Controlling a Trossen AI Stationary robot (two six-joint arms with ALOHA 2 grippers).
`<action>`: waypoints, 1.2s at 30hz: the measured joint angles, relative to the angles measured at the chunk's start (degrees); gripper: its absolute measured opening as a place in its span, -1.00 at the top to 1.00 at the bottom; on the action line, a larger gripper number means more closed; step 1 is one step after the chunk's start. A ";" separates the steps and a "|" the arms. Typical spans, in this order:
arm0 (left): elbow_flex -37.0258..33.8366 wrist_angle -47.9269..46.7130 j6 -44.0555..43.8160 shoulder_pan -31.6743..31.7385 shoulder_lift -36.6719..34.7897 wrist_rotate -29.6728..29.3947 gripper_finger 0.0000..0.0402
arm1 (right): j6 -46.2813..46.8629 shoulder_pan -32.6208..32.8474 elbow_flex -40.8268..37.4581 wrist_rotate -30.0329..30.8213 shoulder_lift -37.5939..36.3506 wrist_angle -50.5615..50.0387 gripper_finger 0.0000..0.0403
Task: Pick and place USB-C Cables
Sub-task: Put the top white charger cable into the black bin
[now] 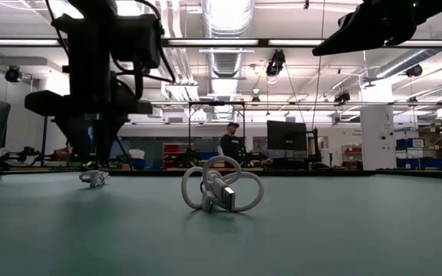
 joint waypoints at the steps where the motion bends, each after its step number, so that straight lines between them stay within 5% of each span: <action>1: -0.45 0.34 -0.02 0.08 0.00 -0.02 0.27 | 0.00 0.00 -0.06 0.02 0.00 -0.02 0.57; 36: -3.59 6.52 0.39 0.20 6.61 -5.84 0.26 | -0.39 0.00 -0.17 0.13 0.00 0.00 0.57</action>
